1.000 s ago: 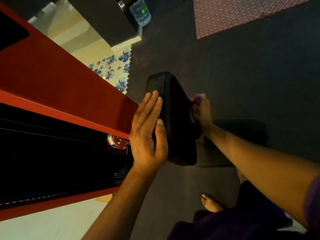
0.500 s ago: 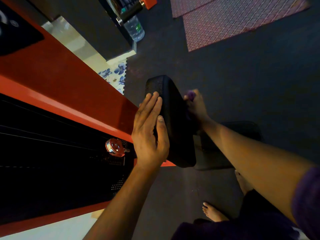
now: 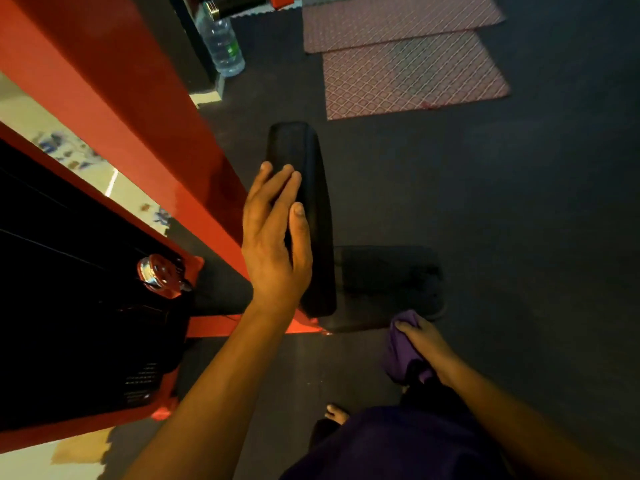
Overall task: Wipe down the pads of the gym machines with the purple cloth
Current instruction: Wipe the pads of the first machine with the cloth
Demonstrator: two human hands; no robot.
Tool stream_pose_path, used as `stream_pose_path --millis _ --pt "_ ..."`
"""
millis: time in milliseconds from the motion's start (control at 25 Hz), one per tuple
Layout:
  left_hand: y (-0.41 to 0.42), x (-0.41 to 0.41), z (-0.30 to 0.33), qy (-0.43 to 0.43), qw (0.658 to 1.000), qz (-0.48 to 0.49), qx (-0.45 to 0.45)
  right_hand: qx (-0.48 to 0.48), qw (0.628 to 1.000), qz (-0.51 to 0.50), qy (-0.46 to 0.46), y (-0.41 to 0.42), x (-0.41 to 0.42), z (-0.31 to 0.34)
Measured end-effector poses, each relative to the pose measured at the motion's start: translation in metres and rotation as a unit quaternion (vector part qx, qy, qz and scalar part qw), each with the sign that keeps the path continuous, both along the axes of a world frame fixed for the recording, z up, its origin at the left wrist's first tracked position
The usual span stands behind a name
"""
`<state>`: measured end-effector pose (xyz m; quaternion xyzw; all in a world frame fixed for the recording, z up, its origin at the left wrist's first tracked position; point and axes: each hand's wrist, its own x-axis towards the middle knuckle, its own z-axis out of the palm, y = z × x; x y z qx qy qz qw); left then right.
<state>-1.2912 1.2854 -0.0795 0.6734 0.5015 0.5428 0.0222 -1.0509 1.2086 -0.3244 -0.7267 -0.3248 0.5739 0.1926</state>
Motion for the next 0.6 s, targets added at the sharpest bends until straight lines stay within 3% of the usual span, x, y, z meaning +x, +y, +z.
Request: stream_pose_path --millis 200,400,480,600 --pt "-0.020 0.016 -0.012 -0.012 0.998 0.059 -0.009 0.019 0.999 0.034 -0.014 0.012 0.049 0.025" --pt "-0.062 0.061 -0.052 0.106 0.988 0.113 -0.020 0.050 0.991 0.096 -0.075 0.046 0.107 0.030" --pt "-0.076 0.087 -0.080 0.164 0.981 0.082 -0.058 0.077 0.977 0.164 -0.113 0.074 0.133 0.034" --pt "-0.086 0.114 -0.116 0.203 0.959 0.071 -0.185 0.095 0.946 0.266 -0.158 0.116 0.173 0.029"
